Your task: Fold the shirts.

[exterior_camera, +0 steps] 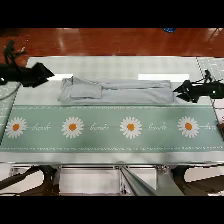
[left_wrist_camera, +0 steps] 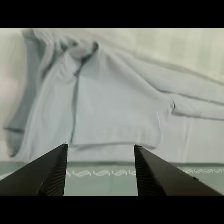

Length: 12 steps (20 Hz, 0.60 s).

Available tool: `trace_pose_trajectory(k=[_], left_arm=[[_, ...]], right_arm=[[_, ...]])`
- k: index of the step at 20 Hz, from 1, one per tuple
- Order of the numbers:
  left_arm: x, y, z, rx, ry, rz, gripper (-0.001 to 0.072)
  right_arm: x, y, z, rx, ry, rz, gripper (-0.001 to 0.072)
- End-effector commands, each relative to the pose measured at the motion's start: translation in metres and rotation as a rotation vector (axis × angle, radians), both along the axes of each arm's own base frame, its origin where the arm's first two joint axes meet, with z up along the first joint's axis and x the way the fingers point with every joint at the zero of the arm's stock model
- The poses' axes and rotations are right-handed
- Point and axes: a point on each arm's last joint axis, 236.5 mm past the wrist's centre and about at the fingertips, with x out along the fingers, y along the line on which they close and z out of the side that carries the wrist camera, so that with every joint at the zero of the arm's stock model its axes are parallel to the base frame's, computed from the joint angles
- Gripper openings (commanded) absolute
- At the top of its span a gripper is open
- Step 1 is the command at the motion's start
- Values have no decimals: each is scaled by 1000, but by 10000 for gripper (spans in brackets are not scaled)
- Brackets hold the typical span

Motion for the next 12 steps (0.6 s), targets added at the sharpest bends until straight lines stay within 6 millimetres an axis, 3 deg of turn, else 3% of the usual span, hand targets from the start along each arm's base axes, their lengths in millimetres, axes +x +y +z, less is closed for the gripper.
trace_pose_trajectory(k=[1, 6, 7, 8, 9, 12], left_arm=[[-24, -27, -18, 12, 5, -33, 508], [-20, -48, -16, 12, -25, -67, 508], [-19, -50, -16, 14, -31, -71, 508], [-18, -53, -16, 15, -33, -76, 508], [-19, -55, -16, 17, -35, -84, 508], [-24, -60, -17, 20, -26, -115, 488]], right_arm=[[20, 22, -11, 124, -42, -39, 416], [22, 64, -15, 183, -50, 48, 387], [21, 73, -15, 184, -47, 69, 268], [20, 81, -14, 188, -48, 93, 55], [18, 87, -10, 193, -54, 121, 19], [2, 90, 15, 169, -69, 214, 19]])
